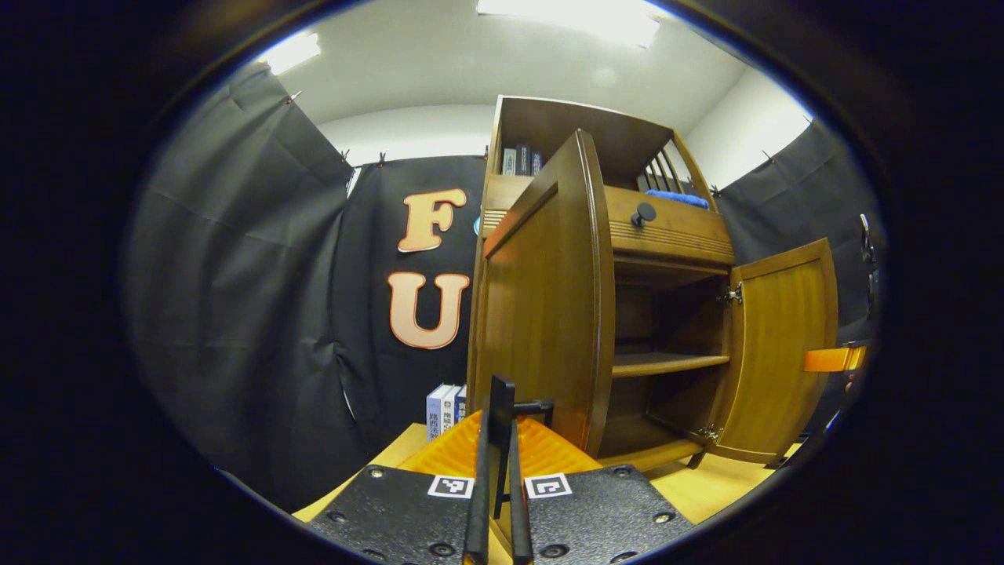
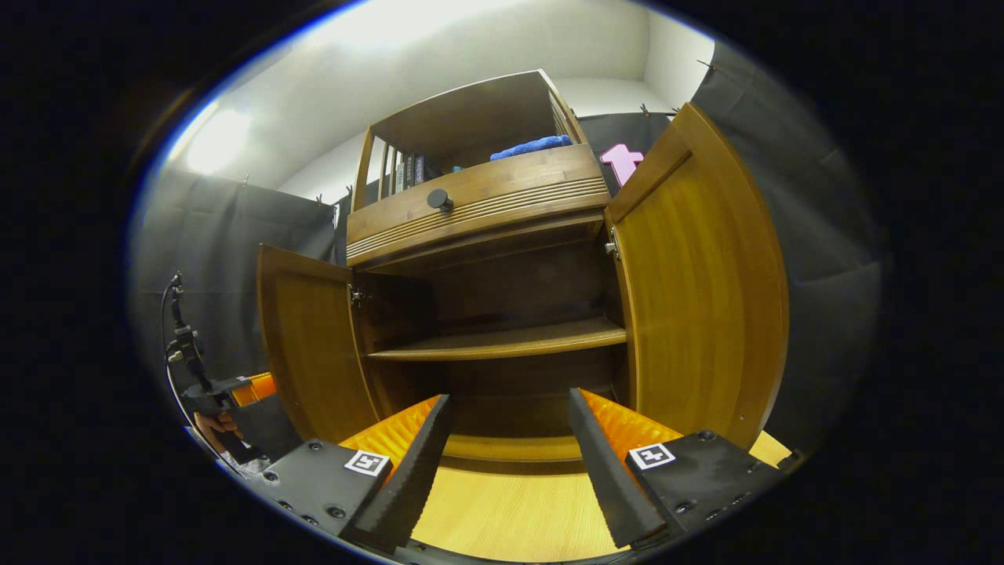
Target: Open the right door of the double-door shoe cabinet with the right hand, and open the left door with the left hand.
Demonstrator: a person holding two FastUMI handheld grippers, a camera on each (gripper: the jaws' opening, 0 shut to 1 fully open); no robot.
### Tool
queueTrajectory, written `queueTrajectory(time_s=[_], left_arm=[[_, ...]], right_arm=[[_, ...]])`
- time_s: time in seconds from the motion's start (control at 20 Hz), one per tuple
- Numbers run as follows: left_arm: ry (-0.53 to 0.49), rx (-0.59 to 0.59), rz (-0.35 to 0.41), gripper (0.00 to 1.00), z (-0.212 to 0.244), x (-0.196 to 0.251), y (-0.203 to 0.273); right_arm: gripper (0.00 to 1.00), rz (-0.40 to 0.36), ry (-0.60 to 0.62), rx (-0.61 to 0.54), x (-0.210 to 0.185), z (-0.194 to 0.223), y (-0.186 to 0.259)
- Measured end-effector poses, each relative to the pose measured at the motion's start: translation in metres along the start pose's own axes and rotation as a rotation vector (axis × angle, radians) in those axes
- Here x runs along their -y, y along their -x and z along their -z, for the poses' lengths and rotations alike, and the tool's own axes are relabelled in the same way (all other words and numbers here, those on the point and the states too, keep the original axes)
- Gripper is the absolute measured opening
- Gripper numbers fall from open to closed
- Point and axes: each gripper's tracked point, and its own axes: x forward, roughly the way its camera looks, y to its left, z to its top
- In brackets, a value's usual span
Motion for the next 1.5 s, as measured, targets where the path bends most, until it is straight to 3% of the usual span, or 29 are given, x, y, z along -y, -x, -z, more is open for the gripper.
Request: queueTrajectory(time_s=[0.25, 0.3, 0.45, 0.55, 0.65, 0.7, 0.75, 0.8, 0.9, 1.0, 1.1, 1.3, 1.4, 1.45, 1.5], left_arm=[[0.039, 0.006, 0.014, 0.10, -0.004, -0.045, 0.002], [0.057, 0.005, 0.035, 0.13, -0.004, -0.048, 0.001], [0.073, 0.003, 0.091, 0.13, -0.002, -0.052, 0.000], [0.064, 0.003, 0.115, 0.11, -0.002, -0.053, 0.000], [0.051, -0.003, 0.116, 0.11, -0.002, -0.052, 0.005], [0.034, -0.004, 0.107, 0.08, -0.003, -0.052, 0.010], [0.020, -0.004, 0.092, 0.08, -0.004, -0.054, 0.018], [0.015, 0.000, 0.074, 0.11, -0.008, -0.054, 0.027], [0.009, 0.022, 0.033, 0.13, -0.023, -0.055, 0.049], [-0.002, 0.041, -0.027, 0.00, -0.040, -0.057, 0.069], [0.009, 0.050, -0.061, 0.13, -0.054, -0.045, 0.087], [0.043, 0.043, -0.033, 0.06, -0.074, 0.009, 0.097], [0.052, 0.053, 0.001, 0.06, -0.079, 0.045, 0.093], [0.071, 0.056, 0.022, 0.13, -0.080, 0.067, 0.090], [0.091, 0.056, 0.038, 0.06, -0.081, 0.086, 0.089]], right_arm=[[0.95, 0.059, -0.005, 0.033, 0.008, -0.008, 0.003], [0.89, 0.073, -0.001, 0.036, 0.011, -0.009, 0.005], [0.88, 0.109, 0.006, 0.035, 0.016, -0.008, 0.014], [0.89, 0.126, 0.008, 0.033, 0.018, -0.009, 0.020], [0.95, 0.133, 0.018, 0.034, 0.020, -0.011, 0.021], [1.00, 0.131, 0.020, 0.033, 0.021, -0.011, 0.021], [0.89, 0.126, 0.015, 0.029, 0.022, -0.011, 0.021], [1.00, 0.115, 0.008, 0.022, 0.021, -0.011, 0.020], [0.96, 0.088, 0.008, 0.009, 0.020, -0.011, 0.020], [0.89, 0.069, 0.011, -0.001, 0.024, -0.013, 0.020], [0.89, 0.047, -0.002, -0.013, 0.024, -0.015, 0.021], [0.89, 0.015, 0.049, -0.027, 0.020, -0.020, 0.036], [0.89, 0.027, 0.060, -0.027, 0.023, -0.021, 0.046], [0.89, 0.040, 0.048, -0.031, 0.024, -0.021, 0.051], [0.89, 0.059, 0.040, -0.036, 0.025, -0.018, 0.057]])
